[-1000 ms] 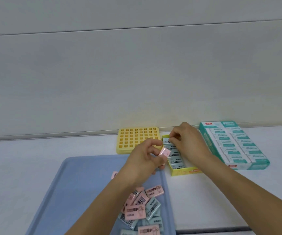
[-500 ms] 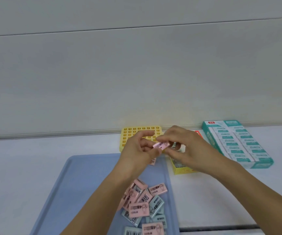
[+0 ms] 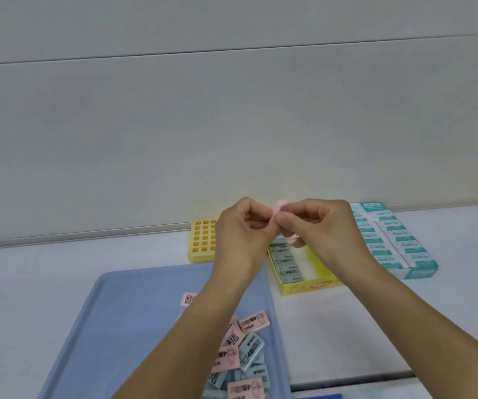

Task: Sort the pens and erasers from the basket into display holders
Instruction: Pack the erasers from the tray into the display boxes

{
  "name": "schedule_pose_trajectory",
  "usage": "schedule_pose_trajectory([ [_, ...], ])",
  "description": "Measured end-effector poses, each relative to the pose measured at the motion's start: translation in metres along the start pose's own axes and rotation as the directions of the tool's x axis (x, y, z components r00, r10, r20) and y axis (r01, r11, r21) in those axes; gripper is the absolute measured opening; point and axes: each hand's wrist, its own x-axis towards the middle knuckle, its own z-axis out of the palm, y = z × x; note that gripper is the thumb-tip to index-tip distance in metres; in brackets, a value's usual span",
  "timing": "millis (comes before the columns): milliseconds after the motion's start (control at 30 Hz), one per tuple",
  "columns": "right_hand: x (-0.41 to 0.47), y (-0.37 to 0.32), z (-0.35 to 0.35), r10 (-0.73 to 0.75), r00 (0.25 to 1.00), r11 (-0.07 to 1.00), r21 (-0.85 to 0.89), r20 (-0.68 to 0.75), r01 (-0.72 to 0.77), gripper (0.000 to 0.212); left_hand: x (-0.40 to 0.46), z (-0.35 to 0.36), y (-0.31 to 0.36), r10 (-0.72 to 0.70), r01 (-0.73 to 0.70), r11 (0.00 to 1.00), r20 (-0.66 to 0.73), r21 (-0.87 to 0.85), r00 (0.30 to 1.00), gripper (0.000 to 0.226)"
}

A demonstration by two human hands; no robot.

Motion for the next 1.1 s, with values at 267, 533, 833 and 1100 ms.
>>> schedule_pose_trajectory([
  [267, 0.016, 0.015, -0.024, -0.081, 0.995, 0.917, -0.397, -0.065, 0.048, 0.017, 0.008, -0.005, -0.011, 0.104, -0.358, 0.695, 0.406, 0.623, 0.908, 0.025],
  [533, 0.019, 0.042, -0.026, -0.027, 0.885, 0.078, -0.882, 0.465, 0.465, 0.027, -0.007, -0.003, -0.042, -0.123, -0.558, 0.262, 0.600, 0.788, 0.790, 0.055],
  [833, 0.021, 0.048, -0.027, -0.032, 0.858, 0.004, -0.858, 0.513, 0.514, 0.025, -0.007, -0.003, -0.042, -0.148, -0.527, 0.292, 0.582, 0.798, 0.799, 0.054],
  [1100, 0.023, 0.050, -0.020, -0.016, 0.882, 0.053, -0.881, 0.470, 0.470, 0.024, -0.007, -0.003, -0.046, -0.123, -0.504, 0.347, 0.572, 0.791, 0.811, 0.054],
])
